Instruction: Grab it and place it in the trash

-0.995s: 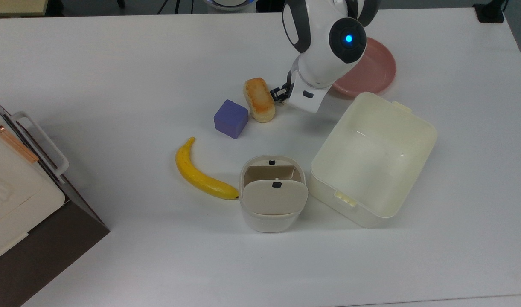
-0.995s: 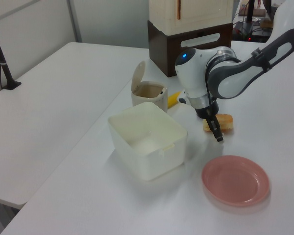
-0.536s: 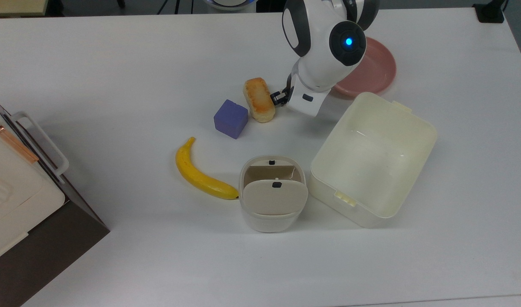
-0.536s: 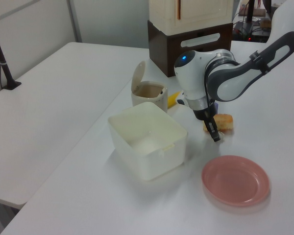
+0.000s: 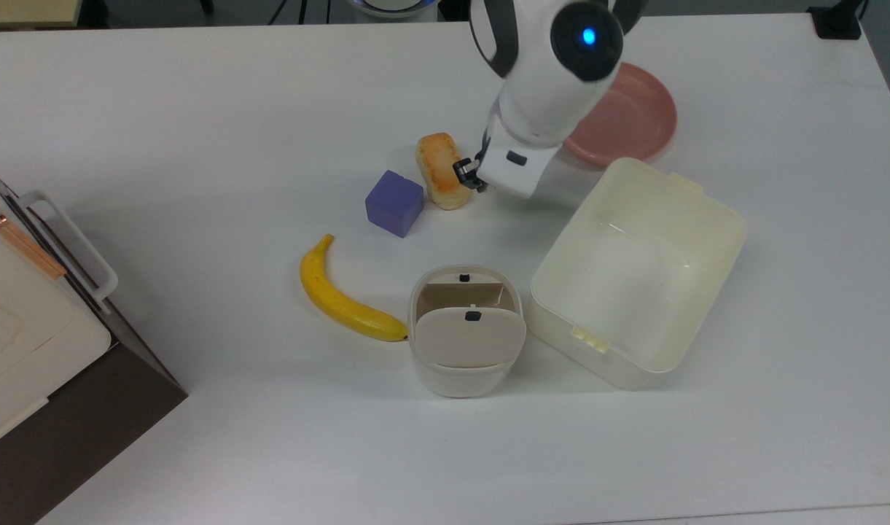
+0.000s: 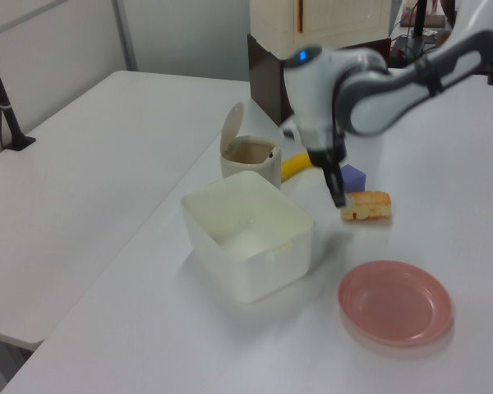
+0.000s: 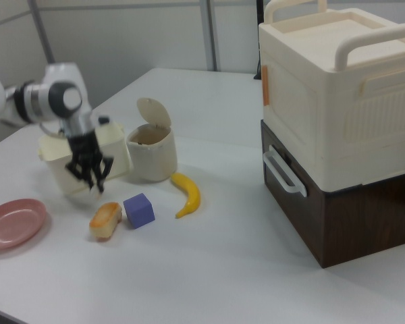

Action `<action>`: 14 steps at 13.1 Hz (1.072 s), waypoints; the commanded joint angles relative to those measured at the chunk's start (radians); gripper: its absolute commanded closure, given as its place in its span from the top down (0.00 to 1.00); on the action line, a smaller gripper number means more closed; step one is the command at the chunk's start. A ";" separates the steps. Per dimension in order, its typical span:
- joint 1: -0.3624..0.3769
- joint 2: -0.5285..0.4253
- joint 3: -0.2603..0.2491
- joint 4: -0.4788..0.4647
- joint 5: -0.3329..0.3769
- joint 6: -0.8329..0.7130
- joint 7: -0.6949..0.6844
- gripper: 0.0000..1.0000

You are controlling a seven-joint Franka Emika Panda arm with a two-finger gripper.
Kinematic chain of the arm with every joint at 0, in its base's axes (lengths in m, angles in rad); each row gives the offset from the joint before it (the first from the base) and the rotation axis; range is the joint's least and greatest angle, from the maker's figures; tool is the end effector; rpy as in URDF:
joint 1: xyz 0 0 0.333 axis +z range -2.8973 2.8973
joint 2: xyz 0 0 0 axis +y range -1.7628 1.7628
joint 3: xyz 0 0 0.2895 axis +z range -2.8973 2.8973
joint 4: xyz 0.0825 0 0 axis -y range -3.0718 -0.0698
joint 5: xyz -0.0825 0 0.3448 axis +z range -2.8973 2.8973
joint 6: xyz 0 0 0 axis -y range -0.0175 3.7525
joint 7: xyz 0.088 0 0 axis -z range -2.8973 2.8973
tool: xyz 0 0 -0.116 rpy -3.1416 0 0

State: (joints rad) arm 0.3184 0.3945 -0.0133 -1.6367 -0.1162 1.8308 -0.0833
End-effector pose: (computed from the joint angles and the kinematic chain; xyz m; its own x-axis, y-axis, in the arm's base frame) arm 0.5718 0.1700 0.3587 0.8928 0.3989 -0.2091 0.4240 -0.9010 0.0919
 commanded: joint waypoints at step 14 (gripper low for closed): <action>-0.096 0.086 -0.010 0.216 -0.112 0.489 0.421 0.89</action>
State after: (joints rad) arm 0.2188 0.4872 -0.0153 -1.4305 -0.2078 2.3108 0.3000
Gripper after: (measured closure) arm 0.678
